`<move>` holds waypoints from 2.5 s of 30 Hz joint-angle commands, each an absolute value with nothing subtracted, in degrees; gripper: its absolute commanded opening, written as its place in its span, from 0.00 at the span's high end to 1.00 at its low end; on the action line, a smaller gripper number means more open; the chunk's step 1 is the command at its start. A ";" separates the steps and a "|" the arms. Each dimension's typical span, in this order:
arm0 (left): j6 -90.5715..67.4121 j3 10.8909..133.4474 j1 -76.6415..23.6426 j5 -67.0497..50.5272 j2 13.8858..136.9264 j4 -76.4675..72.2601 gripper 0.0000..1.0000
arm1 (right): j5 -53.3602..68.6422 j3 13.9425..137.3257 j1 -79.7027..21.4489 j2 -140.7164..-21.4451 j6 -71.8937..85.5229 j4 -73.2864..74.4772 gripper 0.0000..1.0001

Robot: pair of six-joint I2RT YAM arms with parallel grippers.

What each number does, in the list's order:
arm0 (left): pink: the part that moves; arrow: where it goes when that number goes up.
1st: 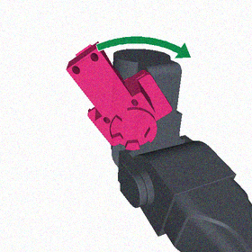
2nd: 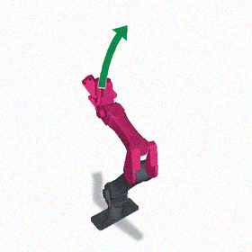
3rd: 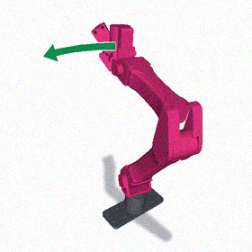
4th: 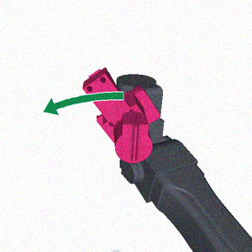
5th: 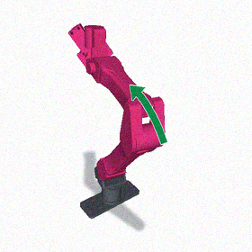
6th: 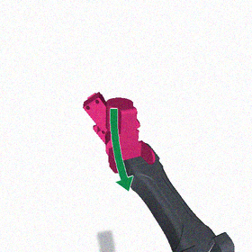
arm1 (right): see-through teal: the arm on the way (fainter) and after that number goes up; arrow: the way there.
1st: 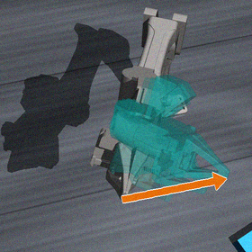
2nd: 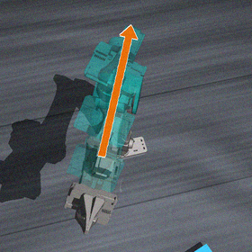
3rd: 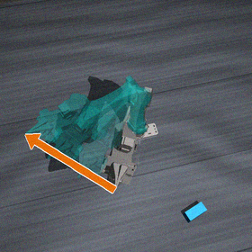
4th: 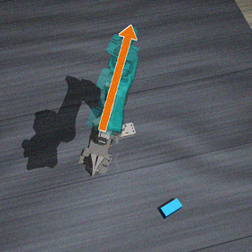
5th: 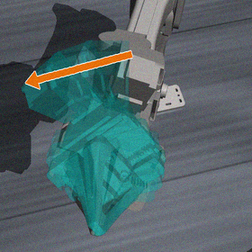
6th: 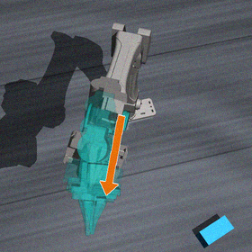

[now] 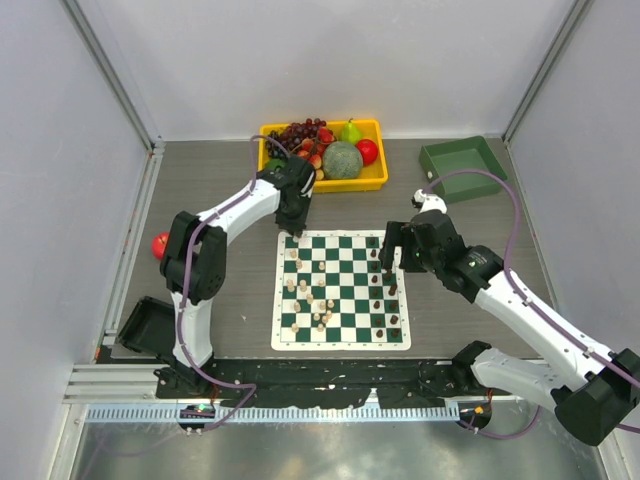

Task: Set up the chess pieces on the board

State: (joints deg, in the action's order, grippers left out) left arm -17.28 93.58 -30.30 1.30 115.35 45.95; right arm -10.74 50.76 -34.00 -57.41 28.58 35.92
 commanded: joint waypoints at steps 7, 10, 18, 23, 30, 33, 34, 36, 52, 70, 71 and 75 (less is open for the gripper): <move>-16.52 90.79 -28.39 4.04 113.47 43.59 1.00 | -9.67 52.12 -33.84 -58.97 28.83 33.84 0.12; -16.44 90.88 -28.30 4.13 113.99 43.33 1.00 | -9.49 52.38 -33.84 -59.59 28.83 33.84 0.12; -16.61 91.14 -28.30 3.17 114.43 42.10 1.00 | -9.23 52.56 -33.84 -59.94 28.92 33.66 0.12; -16.87 90.88 -28.30 2.64 114.96 41.84 1.00 | -9.14 52.47 -33.84 -59.94 28.92 33.66 0.12; -18.19 87.10 -28.30 1.23 114.43 37.88 1.00 | -9.14 52.47 -33.84 -59.94 28.65 33.66 0.12; -18.46 87.19 -28.30 1.05 115.13 38.05 1.00 | -9.14 52.29 -33.84 -59.94 28.65 33.57 0.12; -18.46 87.27 -28.30 1.40 115.31 38.32 1.00 | -9.14 52.29 -33.84 -59.94 28.57 33.57 0.12; -18.46 87.45 -28.30 1.76 115.49 38.58 1.00 | -9.14 52.12 -33.84 -59.85 28.65 33.66 0.12; -17.58 89.12 -28.30 1.41 112.94 40.08 0.56 | -8.61 51.86 -33.84 -59.50 28.57 33.49 0.11; -22.41 79.90 -28.39 -3.07 102.39 34.81 0.44 | -7.56 51.68 -33.84 -59.85 29.00 33.22 0.11; -22.41 79.28 -28.30 -3.16 102.31 34.37 0.46 | -7.56 51.94 -33.84 -59.94 29.09 33.14 0.11; -22.41 77.78 -28.39 -3.34 102.48 33.75 0.50 | -7.29 52.38 -33.84 -60.73 29.36 33.22 0.11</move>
